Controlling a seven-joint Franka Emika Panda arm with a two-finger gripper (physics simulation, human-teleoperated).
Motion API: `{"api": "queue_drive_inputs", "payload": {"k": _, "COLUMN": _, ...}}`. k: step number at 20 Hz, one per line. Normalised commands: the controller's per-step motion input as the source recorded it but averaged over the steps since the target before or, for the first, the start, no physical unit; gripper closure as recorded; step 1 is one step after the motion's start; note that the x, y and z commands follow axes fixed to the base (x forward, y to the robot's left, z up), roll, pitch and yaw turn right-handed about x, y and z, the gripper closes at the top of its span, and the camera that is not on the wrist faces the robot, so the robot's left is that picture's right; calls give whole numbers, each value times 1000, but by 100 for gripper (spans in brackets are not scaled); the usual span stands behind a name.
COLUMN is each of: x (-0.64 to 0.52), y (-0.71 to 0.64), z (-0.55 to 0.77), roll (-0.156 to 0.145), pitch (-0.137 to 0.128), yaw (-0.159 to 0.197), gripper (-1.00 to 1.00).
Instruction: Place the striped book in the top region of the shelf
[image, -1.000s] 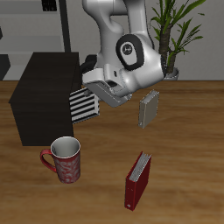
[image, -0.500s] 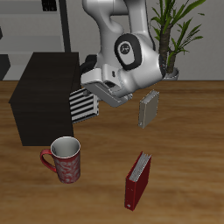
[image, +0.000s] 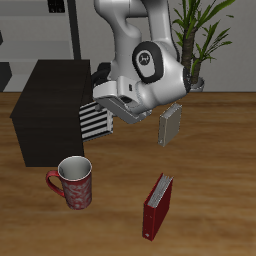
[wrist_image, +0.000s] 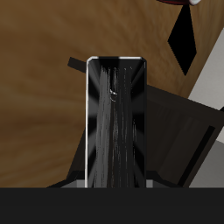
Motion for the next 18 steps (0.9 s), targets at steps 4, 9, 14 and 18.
{"api": "queue_drive_inputs", "payload": {"k": 4, "x": 31, "y": -166, "z": 26, "roll": -10, "pitch": -11, "yaw": -11, "gripper": 100}}
{"api": "queue_drive_inputs", "payload": {"k": 9, "x": 67, "y": -389, "z": 110, "roll": -108, "pitch": -11, "yaw": 9, "gripper": 100}}
{"api": "queue_drive_inputs", "payload": {"k": 14, "x": 105, "y": -384, "z": 76, "roll": -68, "pitch": 6, "yaw": -16, "gripper": 100}}
{"api": "queue_drive_inputs", "payload": {"k": 18, "x": 73, "y": -284, "z": -65, "roll": -52, "pitch": 11, "yaw": -5, "gripper": 100}}
